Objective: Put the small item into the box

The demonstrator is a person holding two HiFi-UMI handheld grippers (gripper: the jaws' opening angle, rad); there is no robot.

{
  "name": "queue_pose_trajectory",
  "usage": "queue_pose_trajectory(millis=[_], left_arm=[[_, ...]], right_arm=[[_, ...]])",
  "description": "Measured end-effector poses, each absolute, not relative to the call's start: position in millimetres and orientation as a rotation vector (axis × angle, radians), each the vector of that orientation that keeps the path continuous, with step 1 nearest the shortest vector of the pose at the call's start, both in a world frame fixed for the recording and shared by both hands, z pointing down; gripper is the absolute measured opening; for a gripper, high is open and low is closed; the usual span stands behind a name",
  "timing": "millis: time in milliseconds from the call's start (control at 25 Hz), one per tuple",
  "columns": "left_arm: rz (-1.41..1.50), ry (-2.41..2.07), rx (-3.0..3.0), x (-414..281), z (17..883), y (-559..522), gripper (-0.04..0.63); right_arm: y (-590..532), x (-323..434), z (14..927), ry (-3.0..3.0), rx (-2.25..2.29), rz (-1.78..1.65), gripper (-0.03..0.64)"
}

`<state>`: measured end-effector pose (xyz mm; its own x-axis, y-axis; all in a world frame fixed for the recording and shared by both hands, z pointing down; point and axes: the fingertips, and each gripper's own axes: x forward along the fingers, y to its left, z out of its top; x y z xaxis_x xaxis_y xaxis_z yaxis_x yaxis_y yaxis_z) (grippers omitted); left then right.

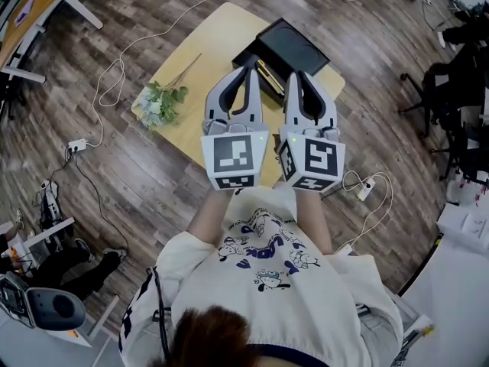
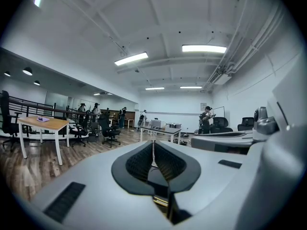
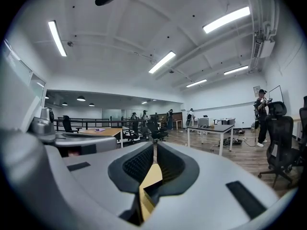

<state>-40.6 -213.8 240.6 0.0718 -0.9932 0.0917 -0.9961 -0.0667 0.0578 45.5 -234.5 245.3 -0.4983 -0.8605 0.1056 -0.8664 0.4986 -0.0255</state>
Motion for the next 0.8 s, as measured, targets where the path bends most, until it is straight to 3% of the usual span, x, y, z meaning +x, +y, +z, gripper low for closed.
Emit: queue_pose_trajectory(millis=[800], left_arm=[[0.022,-2.066,2.244,-41.9,231.2,-215.4,0.023]], right_arm=[[-237.5,38.7,236.8,-2.661,1.543,0.105,0.043]])
